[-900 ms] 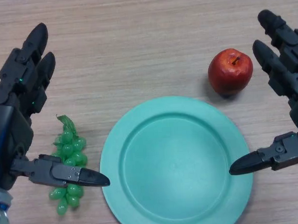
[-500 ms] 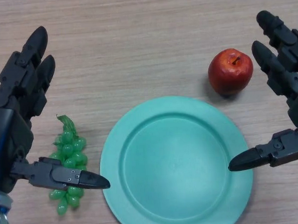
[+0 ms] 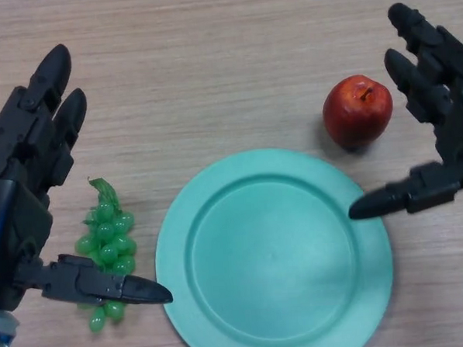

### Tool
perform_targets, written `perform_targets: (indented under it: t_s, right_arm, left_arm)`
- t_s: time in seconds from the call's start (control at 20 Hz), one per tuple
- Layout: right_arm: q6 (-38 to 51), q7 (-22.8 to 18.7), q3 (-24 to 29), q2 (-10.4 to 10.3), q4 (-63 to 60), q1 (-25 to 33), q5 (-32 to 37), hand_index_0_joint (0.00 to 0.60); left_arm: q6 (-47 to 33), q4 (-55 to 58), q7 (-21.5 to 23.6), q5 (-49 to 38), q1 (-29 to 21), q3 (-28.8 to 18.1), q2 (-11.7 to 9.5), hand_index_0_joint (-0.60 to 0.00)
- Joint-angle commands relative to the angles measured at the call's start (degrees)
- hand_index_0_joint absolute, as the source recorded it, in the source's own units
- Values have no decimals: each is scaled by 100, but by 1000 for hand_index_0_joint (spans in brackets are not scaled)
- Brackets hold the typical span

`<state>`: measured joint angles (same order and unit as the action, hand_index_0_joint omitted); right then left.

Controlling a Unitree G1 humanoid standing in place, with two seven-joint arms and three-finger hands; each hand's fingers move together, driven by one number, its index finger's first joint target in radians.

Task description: Pick up the red apple and place it on the plate

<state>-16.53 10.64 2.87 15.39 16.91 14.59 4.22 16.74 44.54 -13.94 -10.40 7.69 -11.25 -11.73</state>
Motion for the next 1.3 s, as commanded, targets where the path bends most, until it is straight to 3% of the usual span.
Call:
perform_targets:
  t_s: [0.05,0.35,0.55,0.65,0.7,0.85,0.9,0.95,1.3]
  right_arm:
    - [1372,-153,197,236,-561,715,-284,0]
    - [2457,-482,123,426,-3172,1943,-1034,0]
    - [3110,-784,20,427,-4882,2636,-1441,0]
    - [3129,-710,-18,366,-5248,2749,-1464,0]
    - [3119,-705,-20,360,-5259,2755,-1464,100]
    - [2943,-617,-72,350,-5149,2705,-1632,500]
    - [2654,-541,49,246,-4901,2644,-1461,597]
    - [2197,-384,175,127,-4521,2570,-1014,600]
    - [411,-224,94,128,-2379,2027,95,600]
  left_arm:
    - [-742,399,181,-131,-106,-132,-65,0]
    - [-765,401,136,-378,-195,-402,-117,0]
    - [-766,396,137,-454,-167,-541,-140,0]
    - [-776,400,120,-482,-131,-621,-135,0]
    - [-772,401,121,-484,-132,-626,-135,0]
    - [-748,403,115,-514,-122,-705,-132,0]
    - [-761,400,106,-513,-110,-736,-120,0]
    - [-791,408,122,-520,-91,-712,-77,0]
    - [-749,414,170,-566,-93,-625,-83,0]
